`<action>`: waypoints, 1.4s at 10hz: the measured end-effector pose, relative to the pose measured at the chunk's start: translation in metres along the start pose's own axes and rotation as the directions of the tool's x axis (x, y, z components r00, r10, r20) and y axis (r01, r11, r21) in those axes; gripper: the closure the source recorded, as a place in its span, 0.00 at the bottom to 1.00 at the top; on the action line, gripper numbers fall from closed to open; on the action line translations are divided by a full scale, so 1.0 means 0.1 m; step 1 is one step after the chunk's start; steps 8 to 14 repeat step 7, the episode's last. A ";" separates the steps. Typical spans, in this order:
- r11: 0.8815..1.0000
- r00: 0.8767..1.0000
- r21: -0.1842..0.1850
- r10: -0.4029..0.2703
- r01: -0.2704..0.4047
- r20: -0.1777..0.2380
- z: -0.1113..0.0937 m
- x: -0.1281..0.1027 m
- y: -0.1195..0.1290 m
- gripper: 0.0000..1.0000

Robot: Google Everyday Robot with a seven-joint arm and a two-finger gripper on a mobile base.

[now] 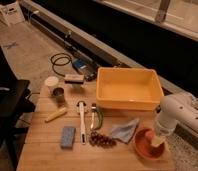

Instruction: Place apple in red bowl

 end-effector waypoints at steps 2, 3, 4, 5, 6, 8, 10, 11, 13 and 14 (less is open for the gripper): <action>0.999 1.000 0.029 0.026 -0.026 0.005 -0.11 0.09 -0.03 0.20; 0.998 0.999 0.047 0.041 -0.041 0.008 -0.18 0.13 -0.05 0.20; 0.996 0.998 0.071 0.062 -0.062 0.012 -0.27 0.19 -0.06 0.20; 0.994 0.997 0.079 0.070 -0.071 0.010 -0.30 0.23 -0.06 0.20; 0.994 0.998 0.078 0.069 -0.070 0.010 -0.30 0.22 -0.06 0.20; 0.995 0.998 0.081 0.065 -0.066 0.014 -0.29 0.19 -0.07 0.20; 0.995 0.998 0.081 0.065 -0.066 0.014 -0.29 0.19 -0.07 0.20; 0.995 0.998 0.081 0.065 -0.066 0.014 -0.29 0.19 -0.07 0.20; 0.995 0.998 0.081 0.065 -0.066 0.014 -0.29 0.19 -0.07 0.20; 0.995 0.998 0.081 0.065 -0.066 0.014 -0.29 0.19 -0.07 0.20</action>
